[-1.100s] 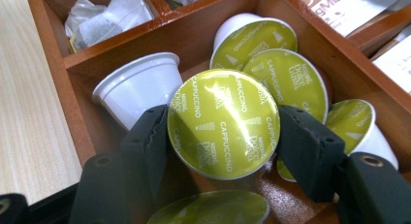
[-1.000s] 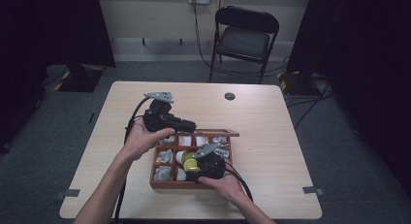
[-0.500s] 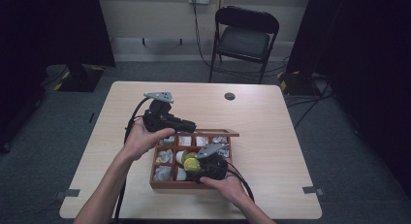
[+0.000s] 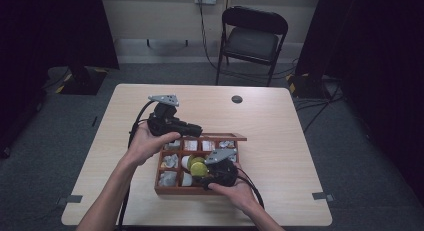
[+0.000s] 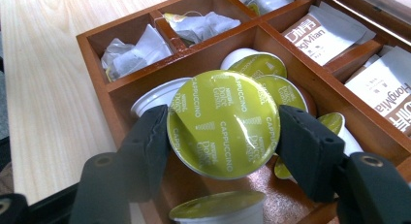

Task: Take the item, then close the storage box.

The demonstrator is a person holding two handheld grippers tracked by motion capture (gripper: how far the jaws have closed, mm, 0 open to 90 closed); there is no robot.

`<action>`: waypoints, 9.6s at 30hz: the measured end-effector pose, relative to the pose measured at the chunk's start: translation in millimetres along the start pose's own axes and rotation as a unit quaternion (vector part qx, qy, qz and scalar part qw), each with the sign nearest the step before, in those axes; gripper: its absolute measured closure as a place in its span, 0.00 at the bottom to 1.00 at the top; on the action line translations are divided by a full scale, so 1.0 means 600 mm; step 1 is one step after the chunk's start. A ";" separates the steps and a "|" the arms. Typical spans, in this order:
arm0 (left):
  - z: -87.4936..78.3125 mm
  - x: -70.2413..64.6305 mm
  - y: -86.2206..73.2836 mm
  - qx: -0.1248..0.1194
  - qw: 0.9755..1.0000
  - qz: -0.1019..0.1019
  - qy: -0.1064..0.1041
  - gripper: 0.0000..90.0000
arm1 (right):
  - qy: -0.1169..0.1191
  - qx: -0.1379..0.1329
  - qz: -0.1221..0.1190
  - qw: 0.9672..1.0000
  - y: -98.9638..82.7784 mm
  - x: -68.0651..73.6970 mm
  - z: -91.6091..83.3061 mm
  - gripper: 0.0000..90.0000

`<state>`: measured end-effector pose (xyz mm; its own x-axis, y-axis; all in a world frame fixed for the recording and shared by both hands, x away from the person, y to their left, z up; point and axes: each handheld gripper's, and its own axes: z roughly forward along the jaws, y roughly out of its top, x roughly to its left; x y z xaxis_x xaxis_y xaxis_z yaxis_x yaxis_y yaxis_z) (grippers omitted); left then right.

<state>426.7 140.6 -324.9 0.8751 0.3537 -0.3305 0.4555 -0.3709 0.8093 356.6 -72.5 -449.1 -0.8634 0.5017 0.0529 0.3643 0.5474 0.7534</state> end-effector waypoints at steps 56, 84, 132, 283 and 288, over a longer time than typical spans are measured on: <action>0.001 -0.002 -0.003 0.002 1.000 -0.002 -0.001 0.91 | -0.034 -0.068 0.045 0.996 -0.049 -0.038 -0.128 0.41; 0.001 -0.003 -0.003 0.004 1.000 0.000 -0.001 0.91 | -0.089 -0.077 0.084 0.990 -0.076 -0.104 -0.161 0.41; 0.003 -0.008 -0.003 0.011 1.000 -0.002 0.004 0.91 | -0.168 -0.009 0.150 0.974 -0.126 -0.243 -0.104 0.41; 0.114 -0.052 -0.146 0.190 0.981 0.037 0.001 0.93 | -0.245 0.016 0.180 0.952 -0.240 -0.198 -0.160 0.14; 0.114 -0.051 -0.149 0.176 0.984 0.036 0.002 1.00 | -0.245 0.016 0.180 0.952 -0.240 -0.198 -0.160 0.14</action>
<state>370.3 104.3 -420.0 0.9065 0.3183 -0.2772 0.4220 -0.6695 0.6113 373.4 -275.5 -501.2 -0.4165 0.9091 -0.0136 0.6240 0.2967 0.7229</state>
